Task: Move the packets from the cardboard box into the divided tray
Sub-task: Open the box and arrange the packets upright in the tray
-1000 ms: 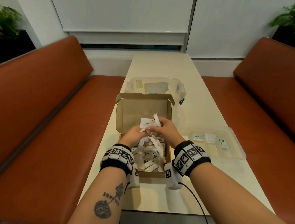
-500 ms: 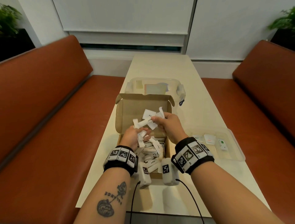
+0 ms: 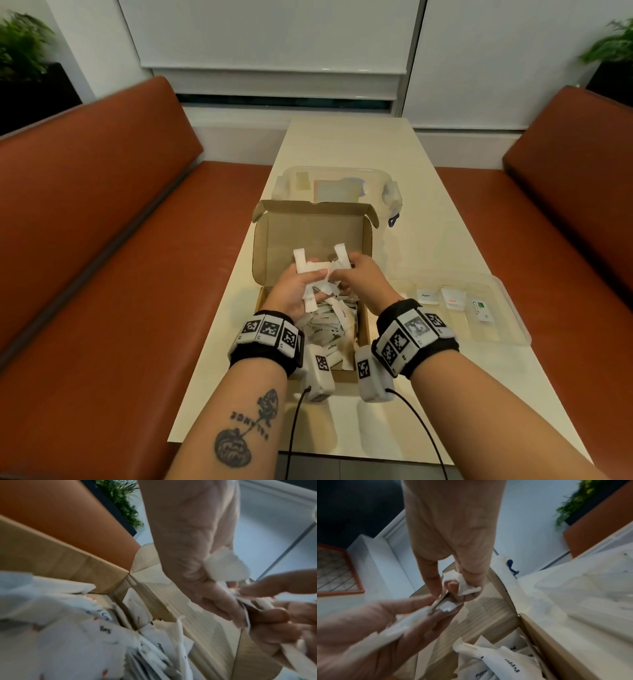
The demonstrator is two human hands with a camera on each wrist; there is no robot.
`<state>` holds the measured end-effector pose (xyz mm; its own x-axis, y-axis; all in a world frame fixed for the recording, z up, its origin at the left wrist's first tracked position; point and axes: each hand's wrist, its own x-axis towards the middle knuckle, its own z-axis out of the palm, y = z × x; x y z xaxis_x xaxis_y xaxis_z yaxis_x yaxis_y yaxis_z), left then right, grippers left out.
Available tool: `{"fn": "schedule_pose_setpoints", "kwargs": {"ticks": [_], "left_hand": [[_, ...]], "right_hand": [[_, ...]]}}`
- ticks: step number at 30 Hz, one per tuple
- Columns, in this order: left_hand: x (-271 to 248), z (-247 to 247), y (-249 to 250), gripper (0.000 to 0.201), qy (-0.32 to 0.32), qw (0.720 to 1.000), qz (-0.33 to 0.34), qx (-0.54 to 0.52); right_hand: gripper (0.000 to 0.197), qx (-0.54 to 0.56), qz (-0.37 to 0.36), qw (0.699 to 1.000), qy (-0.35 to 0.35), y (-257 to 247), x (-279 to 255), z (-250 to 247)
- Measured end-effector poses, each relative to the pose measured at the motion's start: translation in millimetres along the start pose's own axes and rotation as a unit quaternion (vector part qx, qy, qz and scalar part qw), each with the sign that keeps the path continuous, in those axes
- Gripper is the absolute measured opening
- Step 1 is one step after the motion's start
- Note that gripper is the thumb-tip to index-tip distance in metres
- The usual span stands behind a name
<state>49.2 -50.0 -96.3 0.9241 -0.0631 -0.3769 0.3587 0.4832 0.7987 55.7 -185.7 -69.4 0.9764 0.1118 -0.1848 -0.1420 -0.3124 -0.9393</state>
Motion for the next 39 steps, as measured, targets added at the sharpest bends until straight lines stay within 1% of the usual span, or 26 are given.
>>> {"fn": "schedule_pose_setpoints", "kwargs": {"ticks": [3,5,7,9,11,13,14,16,19,25,28,29,33,36,39], "left_hand": [[0,0,-4,0.028,0.007,1.000,0.001,-0.007],[-1,-1,-7,0.026,0.011,1.000,0.001,-0.008],[-3,-1,-10,0.024,-0.001,1.000,-0.002,-0.013],[-6,2,-12,0.029,-0.021,1.000,-0.006,-0.009],[-7,4,-14,0.033,-0.024,1.000,-0.004,-0.010],[-6,5,-14,0.037,-0.009,1.000,0.005,-0.019],[-5,5,-14,0.037,0.003,1.000,0.013,-0.023],[-3,4,-13,0.032,0.026,0.999,0.026,-0.031],[-1,3,-15,0.027,0.041,0.998,0.033,-0.042],[-5,15,-22,0.038,-0.003,1.000,0.027,-0.009],[-6,26,-23,0.031,-0.023,0.999,0.025,0.007],[-6,30,-23,0.029,-0.028,0.999,0.022,0.016],[-3,53,-27,0.026,-0.049,0.997,0.013,0.053],[-1,74,-34,0.028,-0.074,0.994,0.021,0.081],[2,97,-42,0.031,-0.092,0.991,0.027,0.095]], "right_hand": [[0.012,0.026,0.013,1.000,0.001,2,-2,-7],[0.014,0.004,-0.005,1.000,0.015,6,-3,-10],[0.014,-0.013,-0.026,0.999,0.034,8,-3,-13],[0.018,-0.022,-0.038,0.998,0.046,10,-2,-16],[0.015,-0.045,-0.050,0.996,0.054,10,-3,-19],[0.011,-0.045,-0.051,0.996,0.059,11,-5,-23],[0.009,-0.027,-0.045,0.997,0.057,11,-7,-24],[0.006,-0.003,-0.031,0.998,0.048,13,-10,-28],[0.012,-0.011,-0.020,0.998,0.050,15,-12,-32],[0.013,-0.037,0.007,0.999,0.025,16,-12,-37],[0.003,-0.003,0.016,0.998,0.052,21,-14,-50],[0.003,0.011,0.021,0.998,0.064,23,-15,-56],[0.003,0.057,0.037,0.994,0.089,33,-20,-83],[0.007,0.080,0.040,0.991,0.104,39,-24,-103],[0.008,0.102,0.043,0.982,0.151,46,-27,-124]]}}
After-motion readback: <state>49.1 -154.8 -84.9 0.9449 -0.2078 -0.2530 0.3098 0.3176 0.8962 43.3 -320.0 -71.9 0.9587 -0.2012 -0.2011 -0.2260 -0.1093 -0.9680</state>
